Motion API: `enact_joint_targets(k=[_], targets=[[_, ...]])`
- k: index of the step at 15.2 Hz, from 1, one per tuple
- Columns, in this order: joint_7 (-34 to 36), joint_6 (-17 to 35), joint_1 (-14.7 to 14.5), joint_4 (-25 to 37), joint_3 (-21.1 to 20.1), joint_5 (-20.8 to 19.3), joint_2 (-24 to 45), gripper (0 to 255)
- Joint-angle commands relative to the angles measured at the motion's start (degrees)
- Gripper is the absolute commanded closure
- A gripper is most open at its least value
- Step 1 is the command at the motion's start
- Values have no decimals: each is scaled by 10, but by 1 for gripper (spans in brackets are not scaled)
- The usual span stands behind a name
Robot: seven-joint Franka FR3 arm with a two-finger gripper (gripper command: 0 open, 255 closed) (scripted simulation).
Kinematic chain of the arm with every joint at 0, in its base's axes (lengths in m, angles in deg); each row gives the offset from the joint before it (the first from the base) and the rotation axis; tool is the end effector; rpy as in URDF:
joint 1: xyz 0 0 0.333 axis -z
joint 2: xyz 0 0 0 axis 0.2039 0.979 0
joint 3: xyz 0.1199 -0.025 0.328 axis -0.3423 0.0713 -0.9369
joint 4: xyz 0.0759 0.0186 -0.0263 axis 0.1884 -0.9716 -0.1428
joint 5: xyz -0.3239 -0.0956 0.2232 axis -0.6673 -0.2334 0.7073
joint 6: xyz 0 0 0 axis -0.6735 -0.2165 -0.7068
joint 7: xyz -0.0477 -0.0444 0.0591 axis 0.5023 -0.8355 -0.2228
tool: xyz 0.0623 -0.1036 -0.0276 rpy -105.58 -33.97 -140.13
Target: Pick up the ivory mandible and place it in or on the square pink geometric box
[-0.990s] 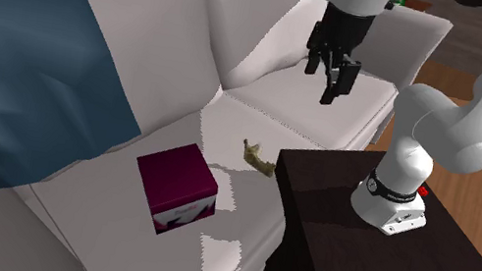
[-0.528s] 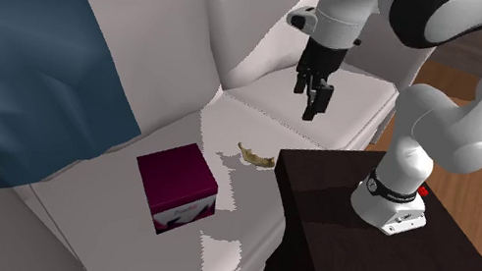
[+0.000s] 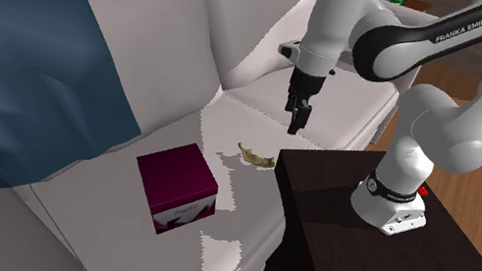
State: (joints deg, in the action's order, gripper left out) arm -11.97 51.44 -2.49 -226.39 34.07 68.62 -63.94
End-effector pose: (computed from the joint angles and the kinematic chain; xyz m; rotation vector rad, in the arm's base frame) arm 0.2847 -0.1032 0.3991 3.0809 -0.2063 0.1031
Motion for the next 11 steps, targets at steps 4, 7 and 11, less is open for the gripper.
enact_joint_targets(k=[4, 7, 11], targets=[[-11, 137, 34, -50, 52, -17, 72, 0], [-24, 228, 46, -68, 87, -19, 139, 0], [-63, 358, 29, -75, 151, 13, 253, 0]])
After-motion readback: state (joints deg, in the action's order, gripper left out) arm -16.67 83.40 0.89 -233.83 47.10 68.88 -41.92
